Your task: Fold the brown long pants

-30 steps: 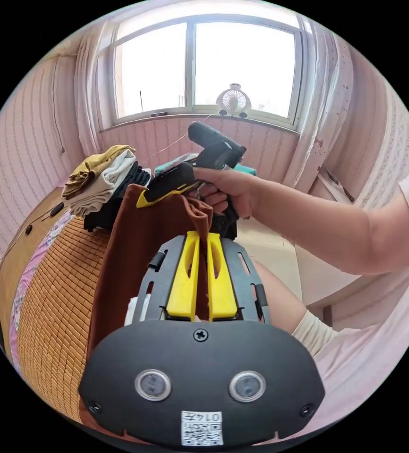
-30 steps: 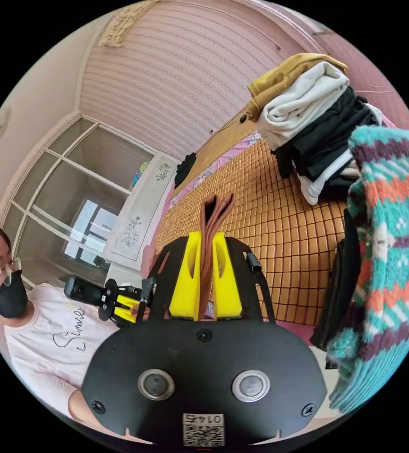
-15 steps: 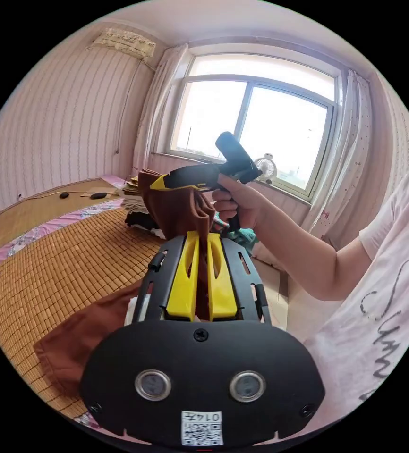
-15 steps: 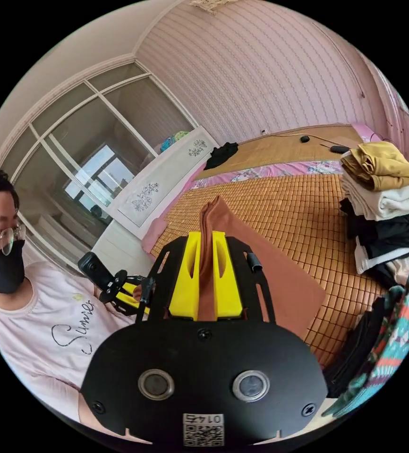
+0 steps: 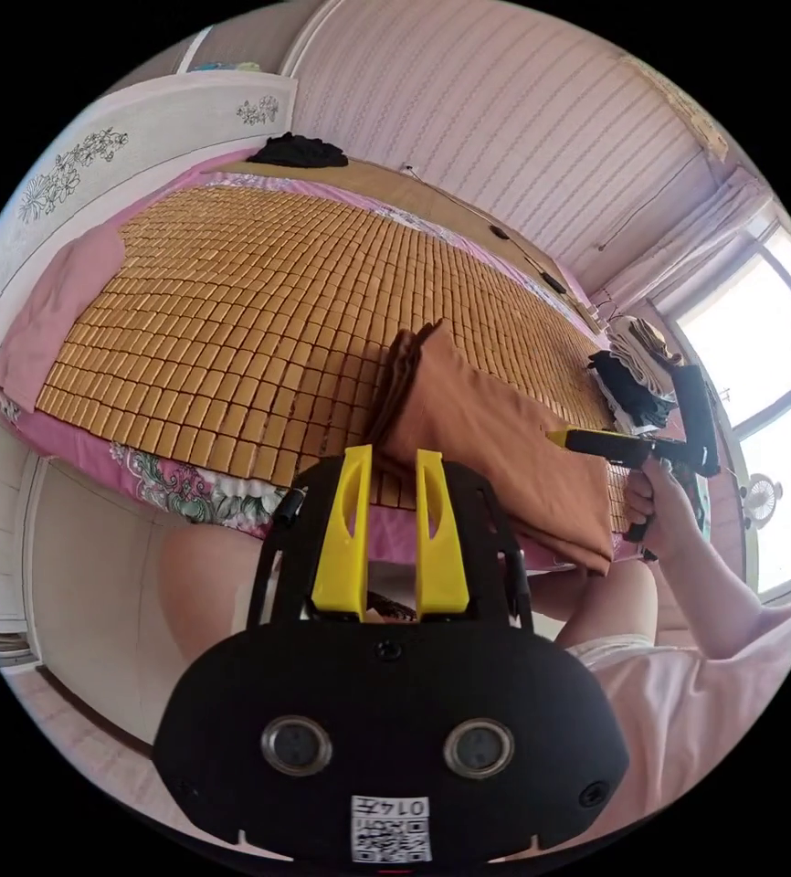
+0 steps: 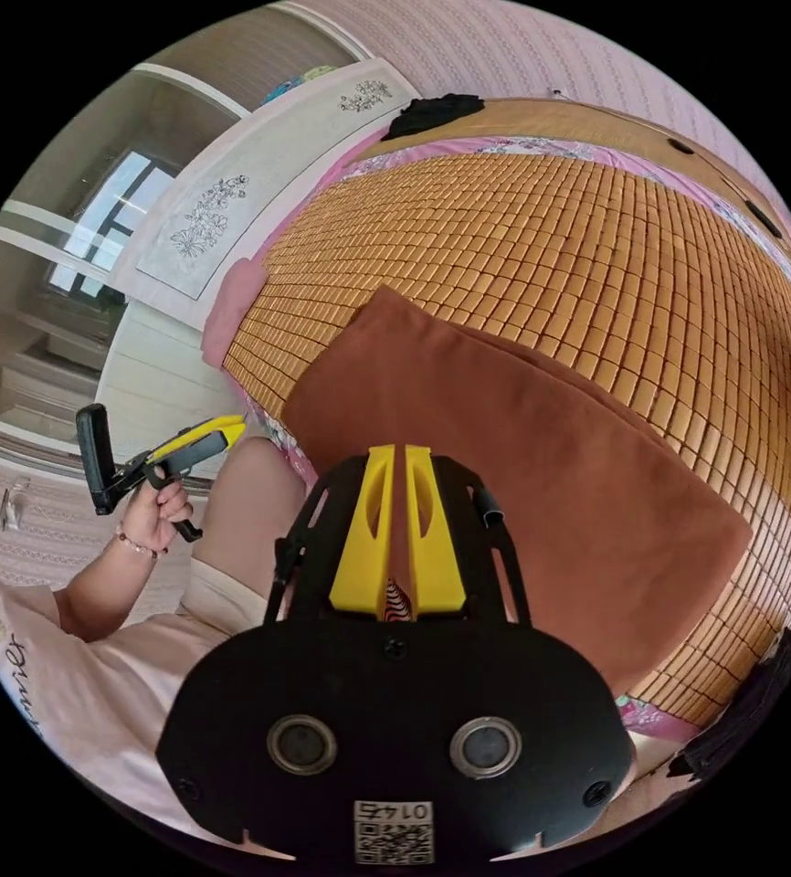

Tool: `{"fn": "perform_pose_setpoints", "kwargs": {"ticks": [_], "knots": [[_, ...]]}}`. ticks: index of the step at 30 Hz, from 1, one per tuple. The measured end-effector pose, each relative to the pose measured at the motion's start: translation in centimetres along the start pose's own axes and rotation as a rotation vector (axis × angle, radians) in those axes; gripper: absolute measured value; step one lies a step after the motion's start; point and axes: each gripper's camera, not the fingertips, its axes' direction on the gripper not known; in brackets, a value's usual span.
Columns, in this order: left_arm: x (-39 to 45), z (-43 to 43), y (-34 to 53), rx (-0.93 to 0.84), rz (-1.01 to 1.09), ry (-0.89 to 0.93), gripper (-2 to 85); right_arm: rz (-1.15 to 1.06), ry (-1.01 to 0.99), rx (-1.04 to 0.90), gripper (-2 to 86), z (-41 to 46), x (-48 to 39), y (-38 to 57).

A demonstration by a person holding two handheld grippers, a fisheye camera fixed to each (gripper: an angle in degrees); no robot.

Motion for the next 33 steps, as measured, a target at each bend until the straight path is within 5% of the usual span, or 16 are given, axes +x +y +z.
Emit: {"fn": "perform_pose_setpoints", "kwargs": {"ticks": [15, 21, 33], "knots": [[16.9, 8.4, -2.1, -0.226, 0.610, 0.089, 7.1, 0.047, 0.455, -0.273, -0.8, 4.7, -5.0, -3.4], [24.2, 12.0, -0.2, -0.269, 0.812, 0.019, 6.0, -0.100, 0.401, -0.156, -0.8, 2.9, -7.7, -14.1], [27.3, 15.8, 0.1, -0.377, 0.876, -0.004, -0.9, -0.188, 0.353, -0.481, -0.8, 8.6, -6.3, -26.9]]}}
